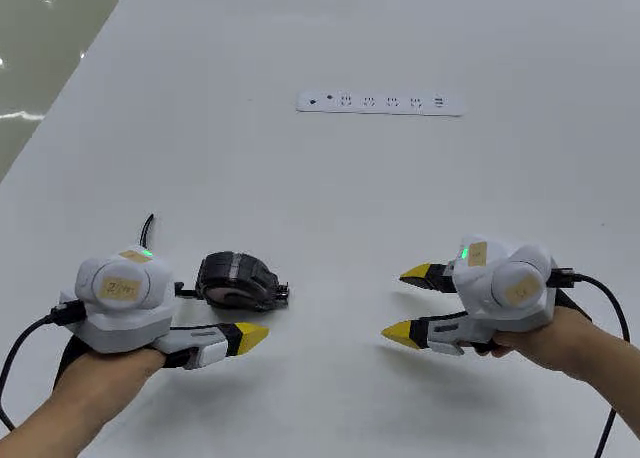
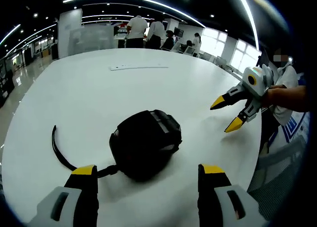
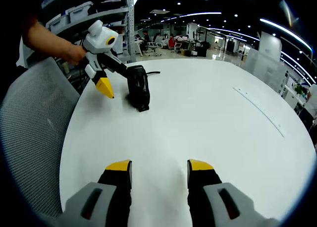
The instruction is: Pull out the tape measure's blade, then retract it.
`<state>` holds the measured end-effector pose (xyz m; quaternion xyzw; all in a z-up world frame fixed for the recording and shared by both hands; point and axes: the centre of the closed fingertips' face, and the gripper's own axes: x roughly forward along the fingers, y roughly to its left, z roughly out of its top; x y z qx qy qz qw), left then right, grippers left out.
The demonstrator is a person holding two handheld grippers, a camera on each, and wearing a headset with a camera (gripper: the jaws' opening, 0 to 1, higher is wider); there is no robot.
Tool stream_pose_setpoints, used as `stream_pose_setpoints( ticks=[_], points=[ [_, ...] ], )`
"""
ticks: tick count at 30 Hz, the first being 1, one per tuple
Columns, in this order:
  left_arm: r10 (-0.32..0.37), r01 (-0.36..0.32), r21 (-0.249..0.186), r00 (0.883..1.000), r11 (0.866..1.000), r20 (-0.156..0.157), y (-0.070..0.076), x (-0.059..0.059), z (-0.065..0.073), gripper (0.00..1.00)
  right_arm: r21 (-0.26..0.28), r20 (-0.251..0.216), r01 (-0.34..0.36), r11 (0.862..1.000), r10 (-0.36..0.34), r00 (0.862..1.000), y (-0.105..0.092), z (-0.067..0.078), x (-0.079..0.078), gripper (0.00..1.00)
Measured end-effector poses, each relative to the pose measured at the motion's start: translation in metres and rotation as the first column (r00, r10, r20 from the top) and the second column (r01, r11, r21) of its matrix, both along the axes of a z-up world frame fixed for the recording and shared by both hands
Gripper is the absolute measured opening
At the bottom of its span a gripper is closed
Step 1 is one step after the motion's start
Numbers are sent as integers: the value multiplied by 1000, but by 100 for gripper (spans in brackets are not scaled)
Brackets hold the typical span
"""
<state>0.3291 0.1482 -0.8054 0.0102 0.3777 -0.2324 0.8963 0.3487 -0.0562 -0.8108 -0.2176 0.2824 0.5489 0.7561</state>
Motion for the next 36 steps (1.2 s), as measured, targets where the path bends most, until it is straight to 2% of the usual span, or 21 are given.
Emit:
stream_pose_setpoints(
  ticks=[5, 6, 7, 9, 13, 16, 18, 21, 23, 26, 29, 36],
  points=[
    [-90, 89, 17, 995, 996, 33, 1, -6, 1, 81, 6, 3, 32, 999, -32, 999, -13, 1, -5, 46],
    [-83, 83, 1, 996, 997, 34, 2, -6, 2, 82, 7, 1, 41, 999, -41, 999, -15, 1, -5, 47],
    [-66, 67, -34, 997, 997, 43, 2, -6, 4, 82, 12, 3, 54, 998, -54, 999, -18, 2, -6, 47],
    [-68, 70, -31, 996, 997, 53, 6, -7, 5, 83, 16, 5, 72, 997, -72, 997, -23, 3, -7, 47],
    [-102, 105, -29, 990, 994, 95, 7, -9, 11, 84, 31, 19, 102, 994, -102, 995, -29, 9, -8, 49],
    [-131, 136, -20, 981, 991, 141, 7, -9, 19, 85, 42, 26, 120, 992, -121, 992, -35, 12, -11, 51],
    [-152, 160, -22, 969, 987, 194, 5, -7, 27, 86, 46, 27, 127, 991, -129, 991, -38, 13, -14, 51],
    [-152, 161, -28, 966, 986, 210, 6, -9, 33, 88, 57, 25, 147, 988, -149, 989, -44, 14, -19, 54],
    [-175, 183, -14, 958, 983, 227, 5, -9, 35, 89, 61, 26, 159, 985, -160, 987, -48, 13, -22, 56],
    [-235, 232, 41, 940, 972, 249, 5, -11, 36, 93, 72, 25, 184, 980, -187, 982, -54, 12, -27, 62],
    [-234, 236, 23, 939, 972, 252, 5, -11, 38, 96, 91, 17, 206, 974, -208, 978, -58, 10, -32, 65],
    [-243, 245, 27, 932, 969, 269, 5, -11, 40, 97, 101, 18, 232, 967, -235, 972, -66, 7, -43, 73]
  ],
)
